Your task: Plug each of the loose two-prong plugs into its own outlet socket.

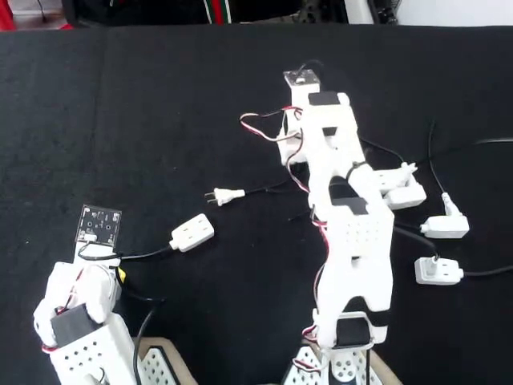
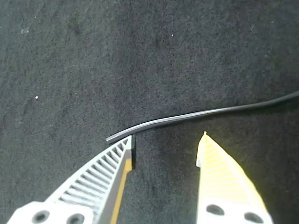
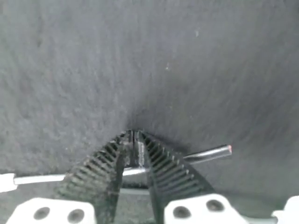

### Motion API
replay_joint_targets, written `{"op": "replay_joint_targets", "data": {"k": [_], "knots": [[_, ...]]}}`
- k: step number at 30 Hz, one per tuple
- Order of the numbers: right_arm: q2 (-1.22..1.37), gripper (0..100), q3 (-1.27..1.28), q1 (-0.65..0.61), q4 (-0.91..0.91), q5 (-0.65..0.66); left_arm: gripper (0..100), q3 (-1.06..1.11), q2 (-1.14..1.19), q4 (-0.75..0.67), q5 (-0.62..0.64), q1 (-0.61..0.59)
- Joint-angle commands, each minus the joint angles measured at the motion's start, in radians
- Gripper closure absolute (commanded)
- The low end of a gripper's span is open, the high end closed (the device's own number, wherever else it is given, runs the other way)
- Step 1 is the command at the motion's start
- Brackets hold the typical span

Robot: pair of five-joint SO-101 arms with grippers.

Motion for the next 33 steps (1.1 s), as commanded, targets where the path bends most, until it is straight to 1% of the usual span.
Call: {"op": "replay_joint_targets", "data": {"k": [1,4,5,9,11,15,18,20,23,25,29,33], "knots": [[-0.007,98.4,-0.099,0.018,0.038,0.002,78,0.001,-0.003,-0.015,-0.005,-0.007],[-0.007,98.4,-0.166,0.015,0.11,-0.009,78,0.001,-0.003,-0.015,-0.005,-0.008],[-0.007,98.4,-0.196,0.0,0.155,-0.037,78,0.001,-0.003,-0.015,-0.005,-0.008],[-0.004,98.2,-0.318,-0.106,0.362,-0.215,78,0.001,-0.003,-0.015,-0.005,-0.008],[-0.001,96.2,-0.349,-0.161,0.41,-0.315,78,0.001,-0.003,-0.015,-0.005,-0.008],[0.001,87.4,-0.294,-0.284,0.411,-0.454,78,0.001,-0.003,-0.015,-0.005,-0.008],[0.001,86.4,-0.229,-0.379,0.399,-0.52,78,0.001,-0.003,-0.015,-0.005,-0.008],[0.001,86.2,-0.191,-0.417,0.364,-0.58,78,0.001,-0.003,-0.015,-0.005,-0.008],[0.001,86.1,-0.151,-0.427,0.276,-0.667,78,0.001,-0.003,-0.017,-0.005,-0.008],[0.001,86.1,-0.122,-0.425,0.241,-0.7,78,0.001,-0.003,-0.017,-0.005,-0.008],[0.001,86.1,-0.067,-0.431,0.235,-0.763,78,0.001,-0.003,-0.017,-0.005,-0.008],[0.001,86.1,-0.022,-0.431,0.23,-0.773,78,0.001,-0.003,-0.017,-0.005,-0.008]]}}
